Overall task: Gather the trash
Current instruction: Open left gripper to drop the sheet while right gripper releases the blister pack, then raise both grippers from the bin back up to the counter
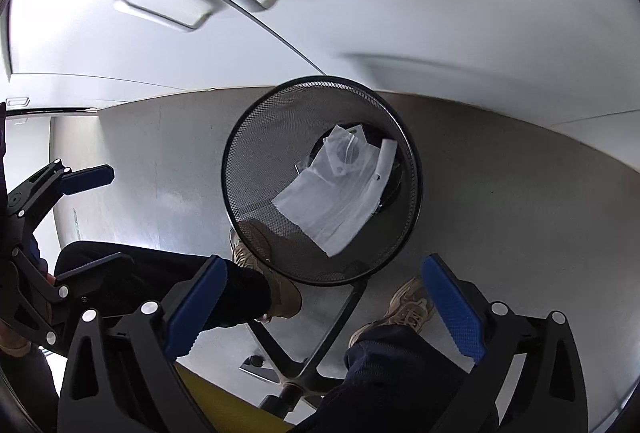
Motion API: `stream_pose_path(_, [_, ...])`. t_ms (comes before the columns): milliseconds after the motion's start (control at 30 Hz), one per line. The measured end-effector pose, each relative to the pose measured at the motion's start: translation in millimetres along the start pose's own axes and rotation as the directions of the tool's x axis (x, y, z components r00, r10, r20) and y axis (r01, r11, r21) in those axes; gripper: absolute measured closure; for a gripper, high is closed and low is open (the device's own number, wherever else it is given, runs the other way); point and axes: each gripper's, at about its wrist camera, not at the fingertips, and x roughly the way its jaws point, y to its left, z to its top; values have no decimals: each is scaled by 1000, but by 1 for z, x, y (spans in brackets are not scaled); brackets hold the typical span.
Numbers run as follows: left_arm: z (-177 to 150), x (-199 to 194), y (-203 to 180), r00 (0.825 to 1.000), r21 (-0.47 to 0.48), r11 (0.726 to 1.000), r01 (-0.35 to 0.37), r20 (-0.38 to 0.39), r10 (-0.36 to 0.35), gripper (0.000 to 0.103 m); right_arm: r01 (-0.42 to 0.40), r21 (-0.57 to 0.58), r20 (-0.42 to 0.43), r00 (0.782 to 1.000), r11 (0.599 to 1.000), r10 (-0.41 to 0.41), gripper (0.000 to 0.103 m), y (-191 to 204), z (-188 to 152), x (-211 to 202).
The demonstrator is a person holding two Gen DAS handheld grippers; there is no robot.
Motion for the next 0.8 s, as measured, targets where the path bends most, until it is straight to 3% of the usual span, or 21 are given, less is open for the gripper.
stream_pose_path(233, [-31,-65,-1,995,11,1000,-3,102,1,4,-36,-35,85,996,999,39,3,26,-22,-59])
stream_pose_path(467, [-62,-162,-16,965,60,998,-24,262,7,4,-29,-100,217,975,995,51,3,61,-56,-137])
stream_pose_path(633, [-85,-234,-32,931,114,992,-46,366,1,4,-8,-181,304,951,983,63,3,90,-85,-192])
stream_pose_path(733, [-90,-288,-38,889,145,989,-16,454,-52,4,30,-234,364,929,972,59,3,107,-99,-232])
stream_pose_path(800, [-88,-325,-39,856,157,986,-46,515,-43,4,48,-264,397,915,963,63,3,118,-105,-259])
